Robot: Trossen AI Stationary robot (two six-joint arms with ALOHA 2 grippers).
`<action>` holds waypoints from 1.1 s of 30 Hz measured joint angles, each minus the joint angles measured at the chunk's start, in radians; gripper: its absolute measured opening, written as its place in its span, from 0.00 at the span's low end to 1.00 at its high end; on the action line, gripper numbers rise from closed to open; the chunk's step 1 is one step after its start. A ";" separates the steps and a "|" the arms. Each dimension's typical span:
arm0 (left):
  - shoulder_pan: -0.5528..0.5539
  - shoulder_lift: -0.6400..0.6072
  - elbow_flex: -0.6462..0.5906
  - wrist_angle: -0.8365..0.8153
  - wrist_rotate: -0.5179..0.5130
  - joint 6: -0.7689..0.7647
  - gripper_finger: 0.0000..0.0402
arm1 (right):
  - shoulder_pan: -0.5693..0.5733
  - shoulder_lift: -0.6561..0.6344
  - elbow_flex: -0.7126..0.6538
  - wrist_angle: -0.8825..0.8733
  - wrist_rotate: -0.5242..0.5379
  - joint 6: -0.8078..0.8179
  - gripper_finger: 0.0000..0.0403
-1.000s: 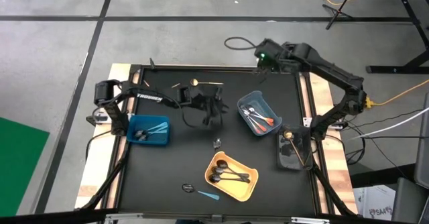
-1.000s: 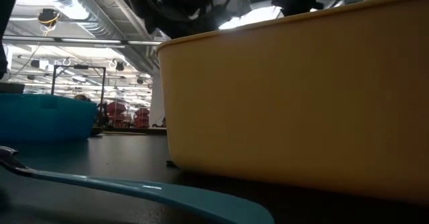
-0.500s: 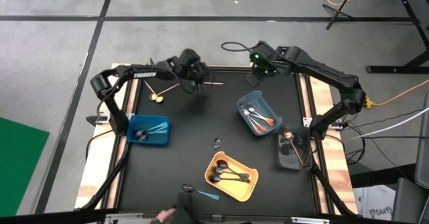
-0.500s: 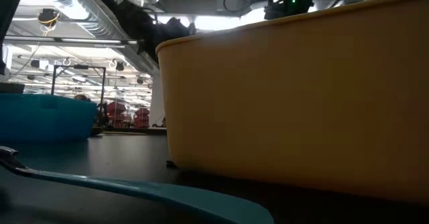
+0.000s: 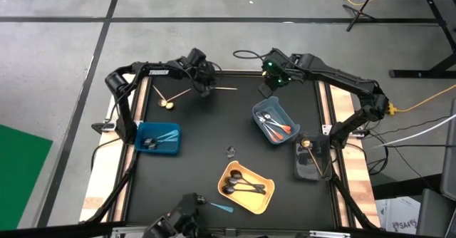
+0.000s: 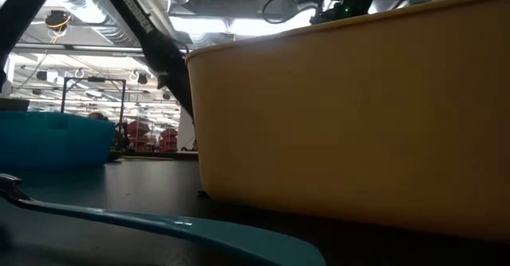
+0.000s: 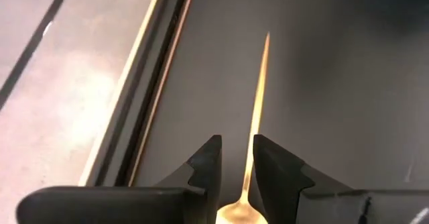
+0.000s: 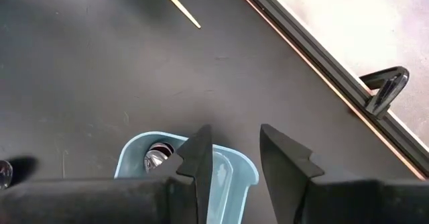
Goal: Sort silverware by color (type)
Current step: Put the gold spoon into the black bin
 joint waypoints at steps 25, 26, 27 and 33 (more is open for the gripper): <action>0.002 0.101 0.004 -0.035 -0.022 -0.046 0.17 | 0.000 0.000 0.000 0.004 0.000 0.000 0.27; 0.002 0.101 0.005 -0.049 -0.019 -0.048 0.16 | 0.000 -0.001 0.000 0.003 0.000 0.000 0.27; 0.002 0.100 0.005 -0.060 -0.016 -0.048 0.15 | 0.000 0.000 0.000 0.003 0.000 0.000 0.27; -0.004 0.098 0.006 -0.088 -0.016 -0.051 0.06 | 0.000 -0.001 0.000 0.003 -0.001 0.000 0.27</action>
